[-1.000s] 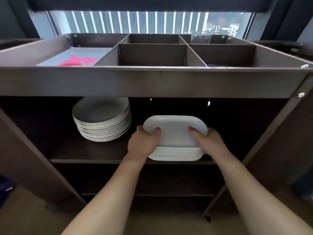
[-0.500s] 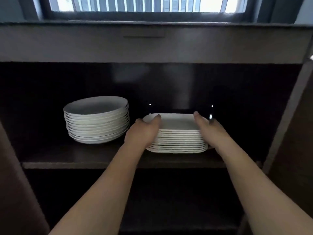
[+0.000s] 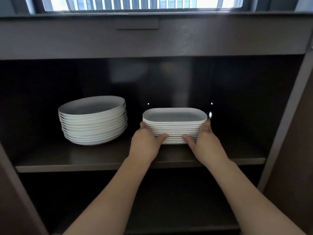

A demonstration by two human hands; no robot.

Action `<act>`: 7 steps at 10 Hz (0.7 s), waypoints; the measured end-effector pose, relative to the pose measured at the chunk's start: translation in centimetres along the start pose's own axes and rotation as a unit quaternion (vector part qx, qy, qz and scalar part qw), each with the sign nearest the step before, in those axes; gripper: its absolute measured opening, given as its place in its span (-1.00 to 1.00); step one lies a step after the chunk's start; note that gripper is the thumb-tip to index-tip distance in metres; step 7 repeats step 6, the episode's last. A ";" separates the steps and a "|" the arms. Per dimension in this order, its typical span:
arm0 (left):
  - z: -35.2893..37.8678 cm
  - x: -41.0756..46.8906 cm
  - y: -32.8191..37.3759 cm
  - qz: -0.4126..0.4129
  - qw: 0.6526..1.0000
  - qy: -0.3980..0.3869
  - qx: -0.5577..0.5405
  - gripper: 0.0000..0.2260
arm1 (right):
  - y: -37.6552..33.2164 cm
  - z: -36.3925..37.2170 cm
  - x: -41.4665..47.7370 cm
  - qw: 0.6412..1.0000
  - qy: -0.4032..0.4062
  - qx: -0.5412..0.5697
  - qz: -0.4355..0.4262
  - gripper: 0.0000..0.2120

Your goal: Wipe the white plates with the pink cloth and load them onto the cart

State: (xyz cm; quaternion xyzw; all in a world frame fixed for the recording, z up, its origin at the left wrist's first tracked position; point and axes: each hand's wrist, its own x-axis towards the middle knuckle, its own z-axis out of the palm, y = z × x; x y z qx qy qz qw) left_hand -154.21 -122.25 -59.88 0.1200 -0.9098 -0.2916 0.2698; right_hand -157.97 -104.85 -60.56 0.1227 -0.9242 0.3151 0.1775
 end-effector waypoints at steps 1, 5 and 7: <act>0.9 2.8 0.6 -0.015 0.997 -0.047 0.063 -0.23 | -0.1 0.0 3.0 0.997 -0.044 -0.066 0.017 -0.15; 0.9 2.4 0.9 0.036 0.996 -0.047 0.065 -0.41 | 0.2 -1.5 3.2 0.991 -0.031 -0.118 -0.053 -0.45; -0.1 -0.1 0.7 0.107 0.994 0.002 0.006 -0.52 | -1.0 -1.8 1.1 0.987 0.039 -0.034 -0.154 -0.65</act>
